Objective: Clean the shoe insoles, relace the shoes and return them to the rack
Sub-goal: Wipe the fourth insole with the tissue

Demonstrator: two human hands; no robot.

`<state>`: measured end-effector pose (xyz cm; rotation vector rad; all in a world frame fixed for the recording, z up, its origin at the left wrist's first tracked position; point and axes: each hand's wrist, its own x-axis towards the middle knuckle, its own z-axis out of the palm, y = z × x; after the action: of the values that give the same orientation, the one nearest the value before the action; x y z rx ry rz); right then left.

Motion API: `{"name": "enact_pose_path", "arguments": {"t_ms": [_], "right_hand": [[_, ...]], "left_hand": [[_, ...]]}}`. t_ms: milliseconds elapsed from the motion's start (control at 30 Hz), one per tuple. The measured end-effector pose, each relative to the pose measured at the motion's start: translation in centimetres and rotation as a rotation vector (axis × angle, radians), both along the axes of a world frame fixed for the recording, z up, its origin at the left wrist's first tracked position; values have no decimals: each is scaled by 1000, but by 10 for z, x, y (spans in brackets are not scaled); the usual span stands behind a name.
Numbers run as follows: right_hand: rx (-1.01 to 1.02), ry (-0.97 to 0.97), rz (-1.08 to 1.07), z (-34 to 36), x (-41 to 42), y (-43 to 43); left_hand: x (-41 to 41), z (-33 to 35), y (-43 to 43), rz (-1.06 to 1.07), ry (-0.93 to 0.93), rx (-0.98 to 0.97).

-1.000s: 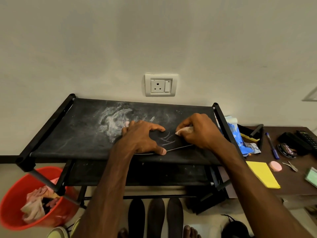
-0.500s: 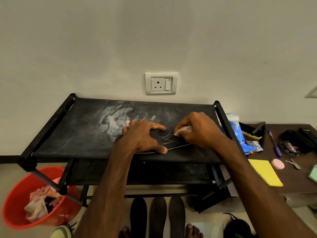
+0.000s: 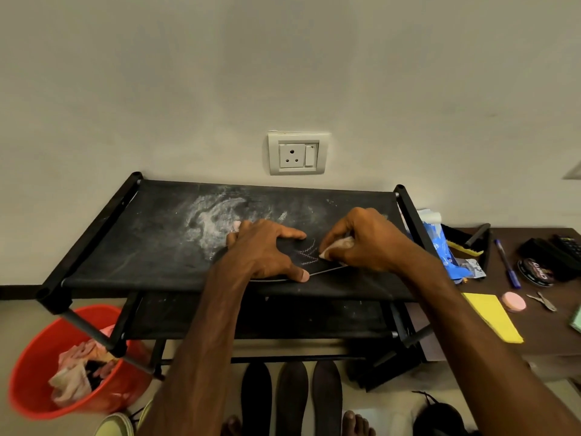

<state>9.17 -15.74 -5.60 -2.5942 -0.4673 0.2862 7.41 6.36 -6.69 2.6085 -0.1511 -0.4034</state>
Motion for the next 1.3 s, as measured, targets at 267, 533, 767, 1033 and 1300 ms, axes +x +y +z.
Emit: {"name": "enact_pose_path", "arguments": {"t_ms": [267, 533, 767, 1033, 1300], "right_hand": [[-61, -154, -150, -13, 8, 19], [-25, 123, 97, 9, -8, 12], [-68, -200, -236, -17, 5, 26], [-7, 128, 150, 5, -10, 14], [24, -199, -228, -20, 2, 23]], "left_hand": [[2, -2, 3, -13, 14, -1], [0, -1, 2, -11, 15, 8], [3, -3, 2, -30, 18, 31], [3, -5, 2, -19, 23, 14], [2, -5, 1, -50, -5, 59]]}}
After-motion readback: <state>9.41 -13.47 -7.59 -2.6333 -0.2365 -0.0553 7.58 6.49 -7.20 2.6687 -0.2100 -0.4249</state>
